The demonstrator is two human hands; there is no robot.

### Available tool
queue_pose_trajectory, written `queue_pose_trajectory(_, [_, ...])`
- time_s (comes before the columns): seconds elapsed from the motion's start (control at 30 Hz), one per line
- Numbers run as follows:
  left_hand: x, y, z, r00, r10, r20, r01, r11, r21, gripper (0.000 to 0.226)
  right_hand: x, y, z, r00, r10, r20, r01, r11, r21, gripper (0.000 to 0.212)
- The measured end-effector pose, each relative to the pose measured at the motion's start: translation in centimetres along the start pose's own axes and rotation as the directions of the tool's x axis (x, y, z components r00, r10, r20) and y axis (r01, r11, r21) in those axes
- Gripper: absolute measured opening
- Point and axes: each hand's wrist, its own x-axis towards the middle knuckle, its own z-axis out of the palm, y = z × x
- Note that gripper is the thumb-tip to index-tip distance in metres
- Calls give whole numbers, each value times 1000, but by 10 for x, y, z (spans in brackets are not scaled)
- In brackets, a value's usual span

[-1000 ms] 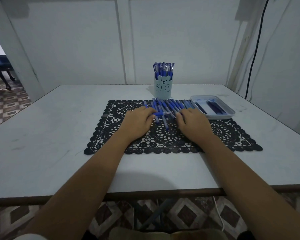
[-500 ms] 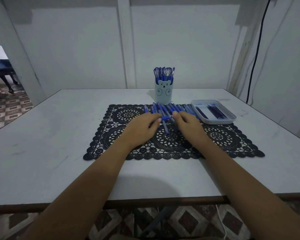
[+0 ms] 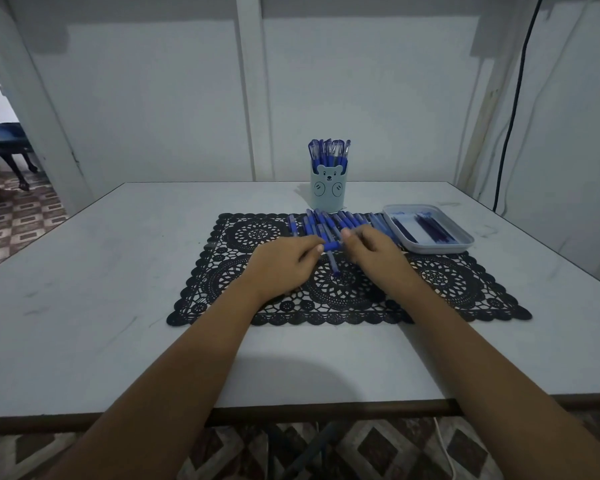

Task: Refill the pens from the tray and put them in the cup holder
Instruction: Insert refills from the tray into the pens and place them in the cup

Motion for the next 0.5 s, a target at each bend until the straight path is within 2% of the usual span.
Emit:
queue_pose_trajectory(0.07, [1, 0, 2, 1000, 21, 13, -21, 1000, 2, 27, 1, 0, -1, 999, 20, -35, -24, 992, -127, 37])
queue_pose_trajectory(0.1, [1, 0, 3, 1000, 24, 20, -24, 1000, 2, 27, 2, 1, -2, 999, 21, -32, -26, 986, -165, 34])
queue_pose_trajectory(0.2, [2, -1, 3, 1000, 3, 3, -3, 1000, -14, 26, 2, 0, -6, 1000, 13, 26, -12, 999, -39, 11])
queue_pose_trajectory(0.27, [2, -2, 2, 1000, -9, -2, 9, 1000, -22, 27, 1, -1, -7, 999, 30, 20, -31, 999, 38, 15])
queue_pose_trajectory(0.37, [2, -2, 4, 1000, 11, 14, -11, 1000, -15, 28, 3, -2, -8, 997, 51, -55, -51, 999, 3, 25])
queue_pose_trajectory(0.47, [2, -3, 4, 1000, -8, -1, 8, 1000, -22, 27, 5, -1, -9, 998, 50, -25, -49, 998, 25, 6])
queue_pose_trajectory(0.5, [3, -4, 4, 1000, -17, -7, 16, 1000, -21, 27, 5, -1, -8, 999, 43, -10, -42, 998, 46, 9])
